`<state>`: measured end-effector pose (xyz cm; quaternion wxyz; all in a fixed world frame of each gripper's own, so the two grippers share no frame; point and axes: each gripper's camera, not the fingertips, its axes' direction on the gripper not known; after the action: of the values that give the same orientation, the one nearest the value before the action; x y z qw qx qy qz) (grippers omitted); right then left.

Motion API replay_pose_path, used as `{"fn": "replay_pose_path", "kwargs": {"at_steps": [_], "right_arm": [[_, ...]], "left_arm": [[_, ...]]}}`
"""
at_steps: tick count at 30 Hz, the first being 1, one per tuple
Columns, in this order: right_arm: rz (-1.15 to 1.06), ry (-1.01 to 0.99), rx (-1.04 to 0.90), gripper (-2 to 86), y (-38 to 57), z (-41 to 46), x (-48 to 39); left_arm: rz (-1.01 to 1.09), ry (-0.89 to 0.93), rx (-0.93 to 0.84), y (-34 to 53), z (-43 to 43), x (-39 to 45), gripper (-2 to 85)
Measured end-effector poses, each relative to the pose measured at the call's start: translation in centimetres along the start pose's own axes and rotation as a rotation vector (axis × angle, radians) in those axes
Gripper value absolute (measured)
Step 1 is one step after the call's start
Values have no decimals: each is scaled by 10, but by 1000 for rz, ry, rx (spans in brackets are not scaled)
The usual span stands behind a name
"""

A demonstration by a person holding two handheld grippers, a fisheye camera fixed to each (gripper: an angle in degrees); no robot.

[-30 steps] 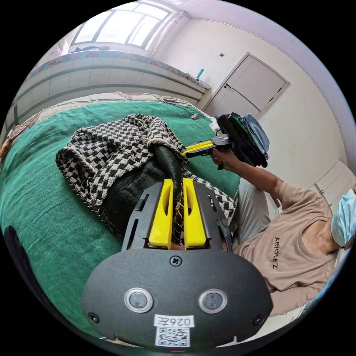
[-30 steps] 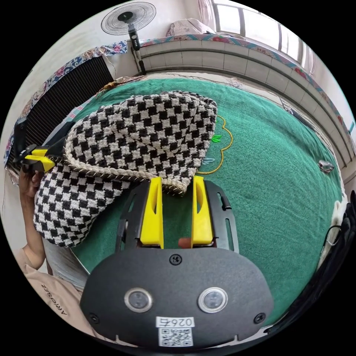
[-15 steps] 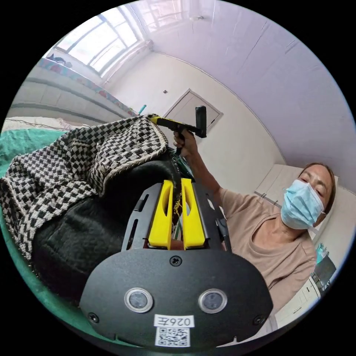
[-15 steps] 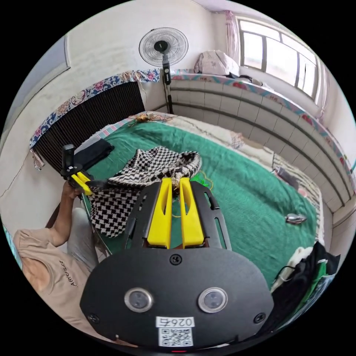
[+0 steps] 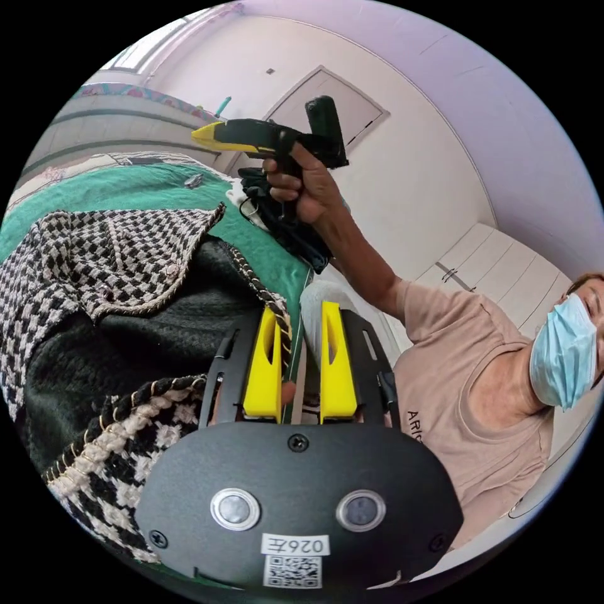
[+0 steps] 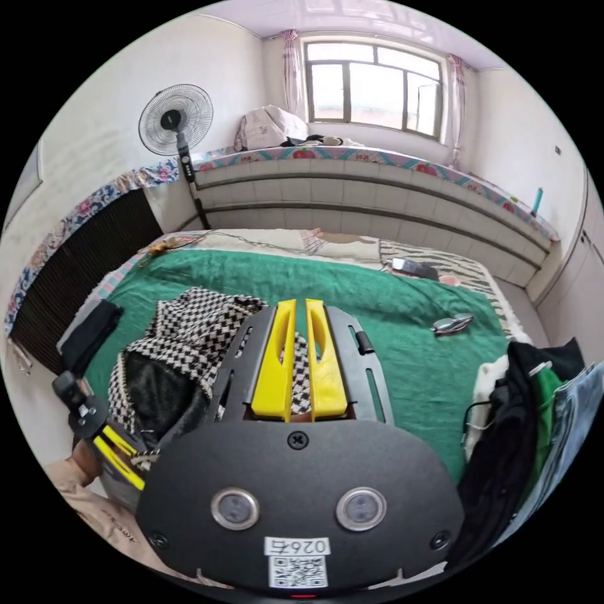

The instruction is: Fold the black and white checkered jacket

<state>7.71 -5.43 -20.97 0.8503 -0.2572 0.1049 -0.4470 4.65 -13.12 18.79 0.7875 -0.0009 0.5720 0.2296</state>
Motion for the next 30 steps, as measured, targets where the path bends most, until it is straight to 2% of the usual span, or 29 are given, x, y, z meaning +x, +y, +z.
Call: {"fn": "replay_pose_path", "kwargs": {"at_steps": [1,3,6,9,13,17,21,30], "right_arm": [[-22,-149,-13,43,13,6,-7],[-59,-316,-43,61,32,15,-21],[-138,-417,-113,89,61,25,-45],[-228,-321,-207,98,82,34,-62],[-292,-156,-281,102,94,43,-84],[-366,-26,-246,107,95,28,-112],[-533,169,-201,122,106,19,-153],[-711,378,-258,98,135,83,-205]], "left_arm": [[-7,46,13,3,-3,-5,114],[-10,114,41,8,-13,-12,125],[-35,210,153,20,-37,-21,134],[-52,260,200,30,-54,-28,137],[-49,204,135,34,-57,-26,134],[-49,240,152,41,-69,-29,129],[-37,310,170,49,-80,-31,134],[-20,181,0,51,-70,-19,141]]}}
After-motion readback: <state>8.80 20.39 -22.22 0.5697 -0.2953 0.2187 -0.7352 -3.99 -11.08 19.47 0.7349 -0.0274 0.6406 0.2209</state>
